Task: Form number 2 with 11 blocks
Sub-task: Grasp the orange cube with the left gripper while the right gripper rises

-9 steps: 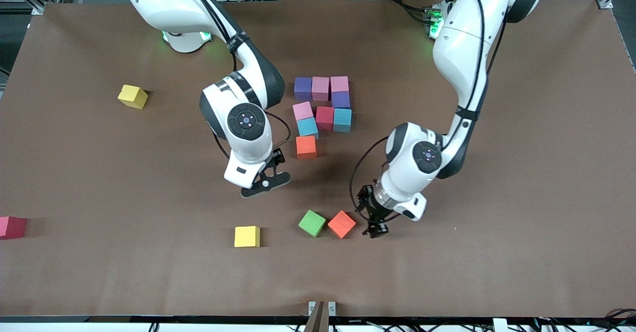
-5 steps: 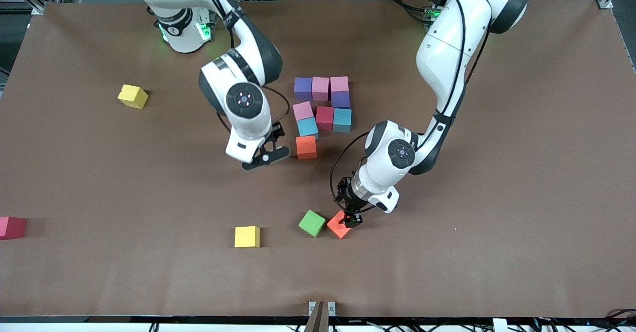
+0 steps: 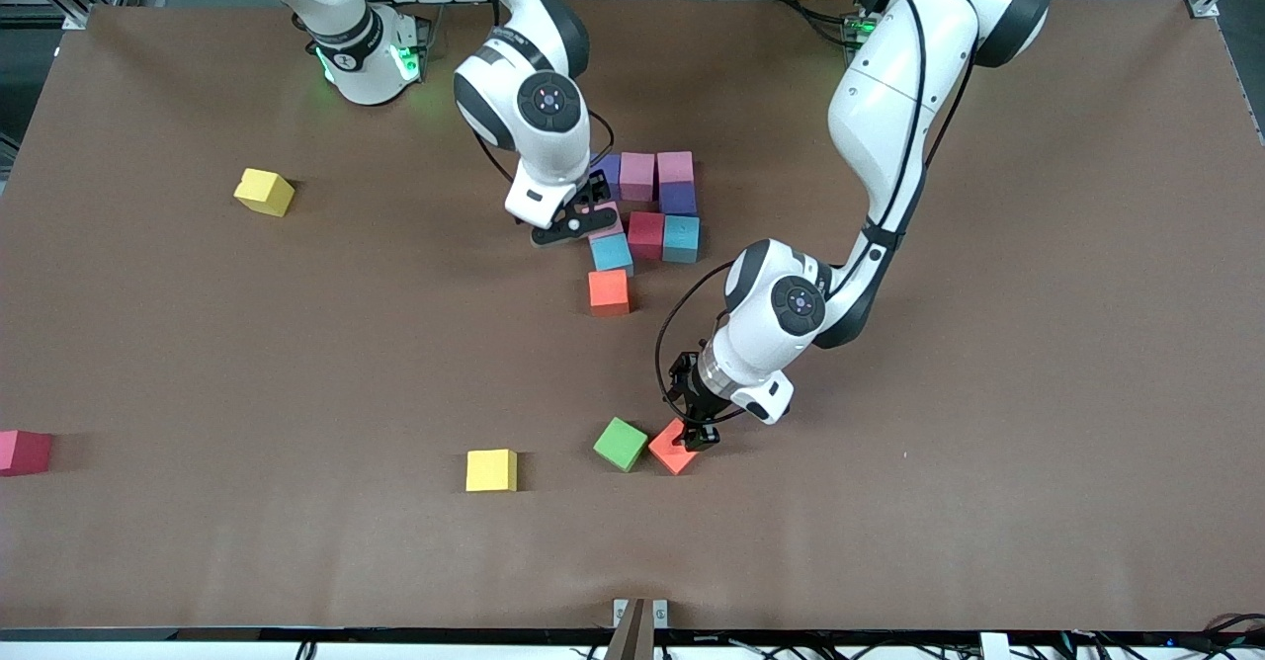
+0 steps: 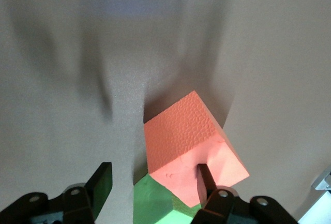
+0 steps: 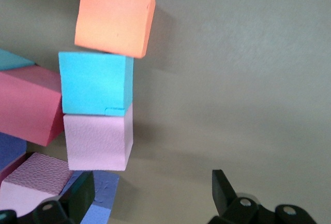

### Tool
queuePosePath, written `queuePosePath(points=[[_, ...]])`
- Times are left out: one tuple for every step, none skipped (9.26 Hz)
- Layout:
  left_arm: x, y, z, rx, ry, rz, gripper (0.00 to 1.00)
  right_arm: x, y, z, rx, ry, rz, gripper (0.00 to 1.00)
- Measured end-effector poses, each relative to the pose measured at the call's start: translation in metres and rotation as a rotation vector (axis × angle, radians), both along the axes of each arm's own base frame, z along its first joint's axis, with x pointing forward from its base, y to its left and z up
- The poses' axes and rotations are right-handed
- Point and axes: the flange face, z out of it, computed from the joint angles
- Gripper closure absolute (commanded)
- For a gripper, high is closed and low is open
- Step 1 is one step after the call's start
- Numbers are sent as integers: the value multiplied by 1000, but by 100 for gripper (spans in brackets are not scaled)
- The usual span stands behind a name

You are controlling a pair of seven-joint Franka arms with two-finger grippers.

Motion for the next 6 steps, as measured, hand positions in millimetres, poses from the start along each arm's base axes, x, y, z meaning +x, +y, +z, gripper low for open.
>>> queuePosePath(points=[[3,3,2,-8,5,32,26,-14,2,-7,13,-12,-18,0],[9,9,5,-17,5,72,26,-25,3,-15,31,-25,-33,0],[15,18,8,-24,-1,112,26,-33,2,-23,43,-31,-37,0],[20,24,10,-30,-9,137,26,-37,1,-29,44,-30,-35,0],[22,26,11,-33,-14,143,26,-39,1,-33,46,-29,-34,0],[23,27,11,-34,-13,149,26,-39,2,-38,50,-28,-34,0]])
